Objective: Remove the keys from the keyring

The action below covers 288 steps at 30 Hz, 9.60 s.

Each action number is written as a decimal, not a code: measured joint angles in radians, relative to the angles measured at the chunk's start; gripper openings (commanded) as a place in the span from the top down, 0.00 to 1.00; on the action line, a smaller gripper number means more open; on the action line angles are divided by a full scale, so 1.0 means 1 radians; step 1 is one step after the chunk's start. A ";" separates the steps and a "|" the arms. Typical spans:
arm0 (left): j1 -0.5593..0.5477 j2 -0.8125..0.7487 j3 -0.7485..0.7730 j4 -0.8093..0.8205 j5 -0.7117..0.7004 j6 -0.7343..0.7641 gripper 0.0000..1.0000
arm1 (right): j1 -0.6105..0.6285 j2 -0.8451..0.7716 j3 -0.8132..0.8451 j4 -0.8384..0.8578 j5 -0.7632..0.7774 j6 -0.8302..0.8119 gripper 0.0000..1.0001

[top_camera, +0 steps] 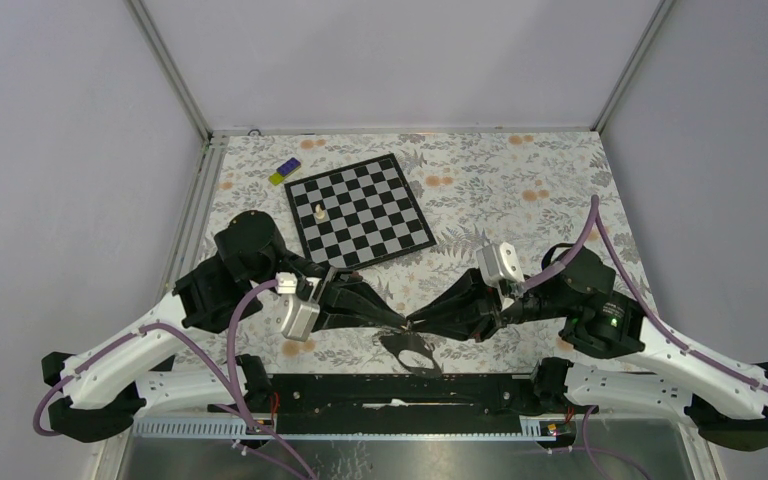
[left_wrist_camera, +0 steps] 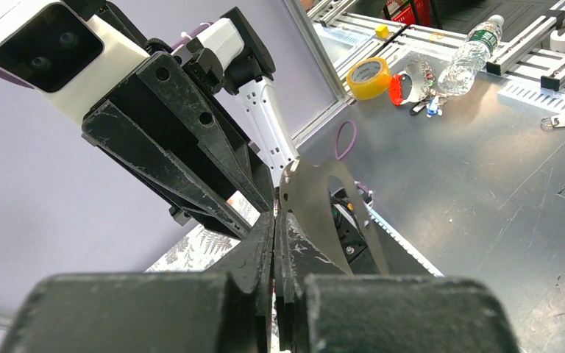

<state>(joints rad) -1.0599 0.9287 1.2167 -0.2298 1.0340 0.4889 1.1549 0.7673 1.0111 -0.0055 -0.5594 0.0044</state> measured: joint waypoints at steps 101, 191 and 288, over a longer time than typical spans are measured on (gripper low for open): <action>-0.005 -0.138 -0.212 0.420 -0.220 0.082 1.00 | 0.003 -0.079 -0.275 0.711 0.198 0.351 1.00; -0.004 -0.114 -0.200 0.403 -0.158 0.079 1.00 | 0.003 -0.015 -0.026 0.162 0.159 0.124 0.72; -0.001 -0.108 -0.184 0.404 -0.160 0.082 1.00 | 0.003 -0.067 -0.076 0.267 0.247 0.175 1.00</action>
<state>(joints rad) -1.0611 0.8211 1.0325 0.1745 0.8738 0.5705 1.1576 0.7006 0.9352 0.2615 -0.3122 0.1795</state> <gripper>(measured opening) 0.010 0.024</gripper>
